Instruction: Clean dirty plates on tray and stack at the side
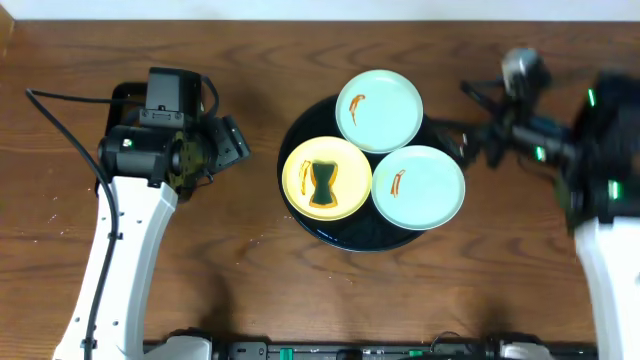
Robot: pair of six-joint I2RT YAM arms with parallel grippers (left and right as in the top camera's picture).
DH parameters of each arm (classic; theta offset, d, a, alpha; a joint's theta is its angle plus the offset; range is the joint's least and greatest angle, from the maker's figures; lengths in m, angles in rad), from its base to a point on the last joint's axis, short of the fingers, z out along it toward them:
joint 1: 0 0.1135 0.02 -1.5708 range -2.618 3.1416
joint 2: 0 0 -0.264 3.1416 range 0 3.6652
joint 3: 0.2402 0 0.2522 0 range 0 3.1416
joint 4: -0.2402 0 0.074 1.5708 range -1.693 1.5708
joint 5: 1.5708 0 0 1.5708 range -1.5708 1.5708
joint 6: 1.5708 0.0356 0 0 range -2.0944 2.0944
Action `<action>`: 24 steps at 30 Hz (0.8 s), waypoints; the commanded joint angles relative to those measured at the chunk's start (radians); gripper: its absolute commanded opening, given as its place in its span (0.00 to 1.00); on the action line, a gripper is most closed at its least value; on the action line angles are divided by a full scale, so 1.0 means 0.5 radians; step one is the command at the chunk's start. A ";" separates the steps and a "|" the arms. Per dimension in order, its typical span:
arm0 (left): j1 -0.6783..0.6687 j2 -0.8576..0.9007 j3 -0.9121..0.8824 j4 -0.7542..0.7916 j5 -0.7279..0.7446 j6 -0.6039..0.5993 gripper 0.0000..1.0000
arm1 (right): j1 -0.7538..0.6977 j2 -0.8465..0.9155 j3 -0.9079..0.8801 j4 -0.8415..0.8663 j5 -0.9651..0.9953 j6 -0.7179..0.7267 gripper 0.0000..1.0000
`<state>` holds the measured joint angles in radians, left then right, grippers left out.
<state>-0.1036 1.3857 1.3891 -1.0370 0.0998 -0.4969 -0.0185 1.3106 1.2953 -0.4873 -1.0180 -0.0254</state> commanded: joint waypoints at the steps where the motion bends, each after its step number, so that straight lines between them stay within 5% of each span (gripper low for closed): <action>1: 0.005 0.002 0.012 -0.044 0.009 0.019 0.79 | 0.123 0.412 0.408 -0.152 -0.227 -0.034 0.99; 8: 0.005 0.002 -0.021 -0.050 0.009 0.019 0.79 | 0.190 0.730 0.450 -0.005 -0.314 0.512 0.99; 16: 0.005 0.011 -0.031 -0.038 0.008 0.018 0.79 | 0.858 0.901 0.703 -0.982 1.938 0.468 0.99; 23: 0.005 0.078 -0.037 -0.043 -0.012 0.018 0.80 | 1.044 1.480 1.051 -1.330 1.952 0.568 0.99; 24: 0.005 0.080 -0.037 -0.052 -0.011 0.018 0.79 | 1.048 1.511 1.051 -1.323 1.952 0.591 0.91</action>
<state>-0.1036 1.4036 1.3804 -1.0492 0.1017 -0.4965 0.4908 2.0087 1.8004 -1.1408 -0.1181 0.2173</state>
